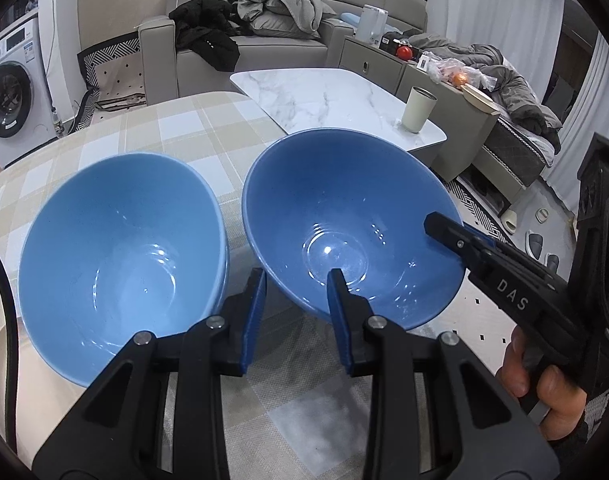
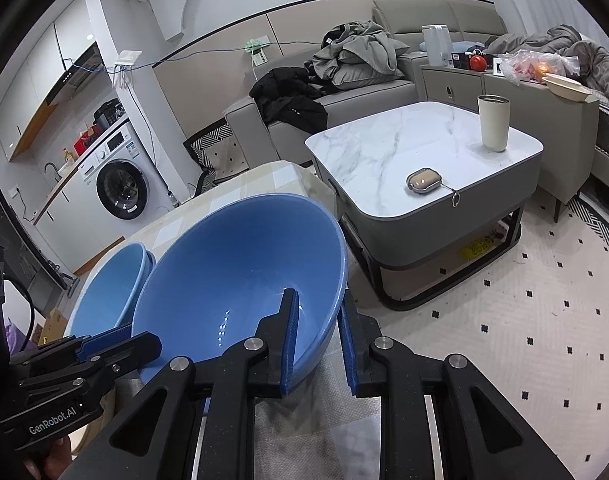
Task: Organize plates and bowls
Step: 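Grasp a blue bowl rim with the right tool while the left tool grasps the other bowl, then lift the left tool's bowl over the bowl held by the right tool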
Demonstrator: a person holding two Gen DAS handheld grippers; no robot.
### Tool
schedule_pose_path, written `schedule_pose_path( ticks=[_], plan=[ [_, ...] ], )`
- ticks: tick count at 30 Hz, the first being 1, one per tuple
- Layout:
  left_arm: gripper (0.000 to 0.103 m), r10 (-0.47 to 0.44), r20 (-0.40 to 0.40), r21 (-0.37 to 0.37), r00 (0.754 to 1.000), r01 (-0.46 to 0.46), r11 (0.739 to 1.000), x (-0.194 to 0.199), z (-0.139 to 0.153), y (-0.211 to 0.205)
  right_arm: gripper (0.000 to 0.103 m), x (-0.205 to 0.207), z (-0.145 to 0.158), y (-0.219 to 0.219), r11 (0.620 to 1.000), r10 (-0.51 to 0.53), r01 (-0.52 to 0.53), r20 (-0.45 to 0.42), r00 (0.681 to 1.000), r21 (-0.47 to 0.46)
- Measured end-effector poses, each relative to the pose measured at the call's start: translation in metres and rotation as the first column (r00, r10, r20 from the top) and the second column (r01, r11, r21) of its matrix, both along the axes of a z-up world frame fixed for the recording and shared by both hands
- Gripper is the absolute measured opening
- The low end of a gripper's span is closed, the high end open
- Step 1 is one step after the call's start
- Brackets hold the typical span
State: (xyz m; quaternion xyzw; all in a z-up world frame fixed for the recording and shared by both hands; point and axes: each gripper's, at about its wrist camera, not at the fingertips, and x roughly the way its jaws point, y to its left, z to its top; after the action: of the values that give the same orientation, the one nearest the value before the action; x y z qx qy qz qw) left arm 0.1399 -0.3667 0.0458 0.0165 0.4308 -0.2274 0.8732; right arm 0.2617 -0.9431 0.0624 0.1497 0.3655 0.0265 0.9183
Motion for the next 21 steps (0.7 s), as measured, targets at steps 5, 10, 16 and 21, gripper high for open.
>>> schedule_pose_path(
  ticks=[5,10,16,21],
  plan=[
    [0.028,-0.006,0.024,-0.008,1.0,0.006,1.0,-0.006,0.013,0.003,0.021,-0.006,0.01,-0.001,1.0,-0.002,0.002,0.024,1.0,-0.001],
    [0.028,-0.01,0.043,-0.013,0.999,0.011,1.0,-0.013,0.024,0.007,0.021,-0.01,0.018,0.001,1.0,-0.002,0.002,0.046,0.999,0.002],
    [0.028,-0.015,0.066,-0.019,0.998,0.016,1.0,-0.025,0.038,0.013,0.021,-0.016,0.029,0.003,1.0,0.002,-0.002,0.072,0.997,-0.002],
    [0.028,-0.012,0.082,-0.023,0.997,0.014,1.0,-0.036,0.051,0.021,0.021,-0.021,0.038,0.008,1.0,0.009,-0.008,0.092,0.996,-0.005]
  ],
)
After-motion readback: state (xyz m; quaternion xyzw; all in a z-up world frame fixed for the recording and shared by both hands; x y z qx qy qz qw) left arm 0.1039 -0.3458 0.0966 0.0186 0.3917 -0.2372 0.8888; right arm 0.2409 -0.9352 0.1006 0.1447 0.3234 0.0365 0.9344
